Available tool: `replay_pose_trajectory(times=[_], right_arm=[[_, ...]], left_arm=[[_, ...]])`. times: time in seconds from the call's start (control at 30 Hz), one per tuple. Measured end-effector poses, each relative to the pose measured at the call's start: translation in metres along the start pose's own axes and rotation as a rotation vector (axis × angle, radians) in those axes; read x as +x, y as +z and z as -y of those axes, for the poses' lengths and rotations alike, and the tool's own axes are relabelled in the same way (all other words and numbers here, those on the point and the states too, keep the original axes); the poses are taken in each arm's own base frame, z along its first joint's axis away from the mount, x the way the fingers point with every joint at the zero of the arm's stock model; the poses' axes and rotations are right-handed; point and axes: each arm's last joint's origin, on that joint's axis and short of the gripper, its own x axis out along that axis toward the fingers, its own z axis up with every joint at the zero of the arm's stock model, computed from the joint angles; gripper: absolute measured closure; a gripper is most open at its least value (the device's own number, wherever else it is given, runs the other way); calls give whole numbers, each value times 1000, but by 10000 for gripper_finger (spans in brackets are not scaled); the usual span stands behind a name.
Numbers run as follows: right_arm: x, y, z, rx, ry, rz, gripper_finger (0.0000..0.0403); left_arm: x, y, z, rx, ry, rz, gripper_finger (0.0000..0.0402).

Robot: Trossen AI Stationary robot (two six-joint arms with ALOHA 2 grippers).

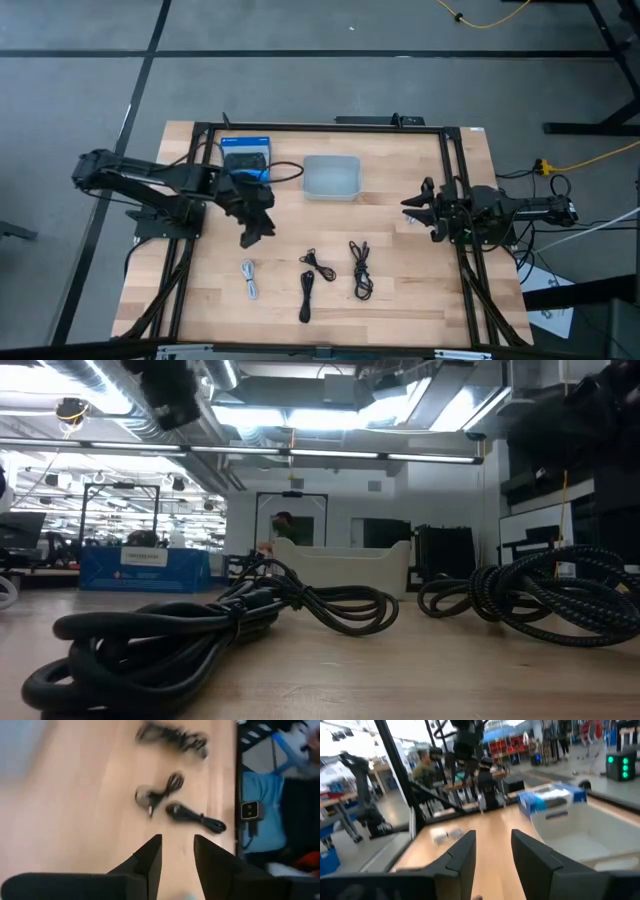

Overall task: Pick and place USB-C Cables
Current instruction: Put the white charger cable into the white bin

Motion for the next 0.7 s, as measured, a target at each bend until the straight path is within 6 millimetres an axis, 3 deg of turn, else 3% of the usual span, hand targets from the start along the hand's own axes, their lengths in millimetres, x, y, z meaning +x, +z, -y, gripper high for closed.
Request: replay_pose_trajectory(times=[0.17,0.33,0.47,0.57,0.7], right_arm=[[0,-2,1,-1,-5,-20,274],[0,-2,0,0,3,-24,274],[0,-2,0,-6,2,-24,274],[0,-2,0,-9,3,-24,274],[0,-2,0,-11,2,-25,274]], left_arm=[[14,-7,3,-507,-24,-143,296],[33,-26,23,-838,49,-268,296],[52,-56,47,-820,136,-349,296],[65,-79,57,-730,300,-234,296],[78,-103,62,-836,443,-222,296]])
